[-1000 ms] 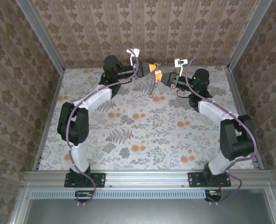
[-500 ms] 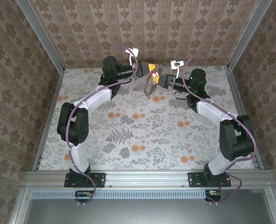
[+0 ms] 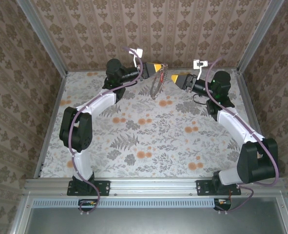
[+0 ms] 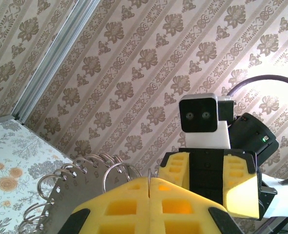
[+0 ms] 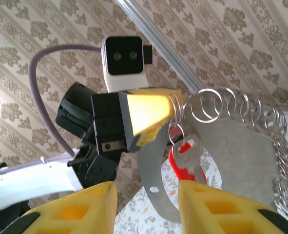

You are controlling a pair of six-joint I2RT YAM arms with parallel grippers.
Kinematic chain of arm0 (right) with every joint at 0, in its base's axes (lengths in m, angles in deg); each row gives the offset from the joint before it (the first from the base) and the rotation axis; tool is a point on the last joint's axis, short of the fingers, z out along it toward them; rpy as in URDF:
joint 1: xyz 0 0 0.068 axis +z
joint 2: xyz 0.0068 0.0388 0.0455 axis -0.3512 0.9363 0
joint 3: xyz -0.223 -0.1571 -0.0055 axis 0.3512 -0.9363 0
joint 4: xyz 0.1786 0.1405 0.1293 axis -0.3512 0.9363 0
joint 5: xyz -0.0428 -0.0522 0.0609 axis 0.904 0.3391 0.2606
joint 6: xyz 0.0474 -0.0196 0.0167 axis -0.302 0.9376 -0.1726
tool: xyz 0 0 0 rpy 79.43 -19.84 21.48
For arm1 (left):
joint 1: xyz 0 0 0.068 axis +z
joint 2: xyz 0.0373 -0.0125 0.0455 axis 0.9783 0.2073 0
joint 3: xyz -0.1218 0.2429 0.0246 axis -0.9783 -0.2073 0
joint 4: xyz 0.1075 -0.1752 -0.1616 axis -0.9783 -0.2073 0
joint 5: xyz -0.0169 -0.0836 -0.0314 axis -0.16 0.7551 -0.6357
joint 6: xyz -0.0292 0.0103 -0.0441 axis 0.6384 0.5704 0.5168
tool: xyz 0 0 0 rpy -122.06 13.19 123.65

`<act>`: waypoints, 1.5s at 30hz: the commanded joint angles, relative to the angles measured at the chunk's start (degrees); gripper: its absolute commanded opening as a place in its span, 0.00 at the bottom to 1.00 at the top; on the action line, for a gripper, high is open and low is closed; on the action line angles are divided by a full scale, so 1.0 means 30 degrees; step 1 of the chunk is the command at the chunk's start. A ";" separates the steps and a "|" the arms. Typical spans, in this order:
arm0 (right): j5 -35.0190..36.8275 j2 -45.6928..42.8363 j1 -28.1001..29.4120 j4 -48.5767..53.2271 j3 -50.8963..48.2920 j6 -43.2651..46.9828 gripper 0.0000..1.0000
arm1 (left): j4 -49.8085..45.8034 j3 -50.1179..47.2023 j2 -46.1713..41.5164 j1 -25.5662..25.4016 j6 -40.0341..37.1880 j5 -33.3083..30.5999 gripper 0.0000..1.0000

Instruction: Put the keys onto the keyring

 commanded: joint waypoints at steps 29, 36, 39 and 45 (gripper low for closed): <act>0.2470 0.4520 0.1655 -0.6007 0.2786 -0.6096 0.29 | 0.1818 -0.0458 -0.1085 -0.0002 0.0554 -0.0305 0.00; 0.2532 0.4773 0.1714 -0.6007 0.2799 -0.6128 0.32 | 0.1948 -0.0541 -0.1085 0.0018 0.0667 -0.0338 0.00; 0.2467 0.4959 0.1778 -0.6254 0.2891 -0.6290 0.30 | 0.1973 -0.0572 -0.1085 0.0010 0.0656 -0.0364 0.00; 0.2319 0.4923 0.1917 -0.6329 0.2793 -0.6335 0.23 | 0.1970 -0.0606 -0.1144 0.0033 0.0613 -0.0537 0.00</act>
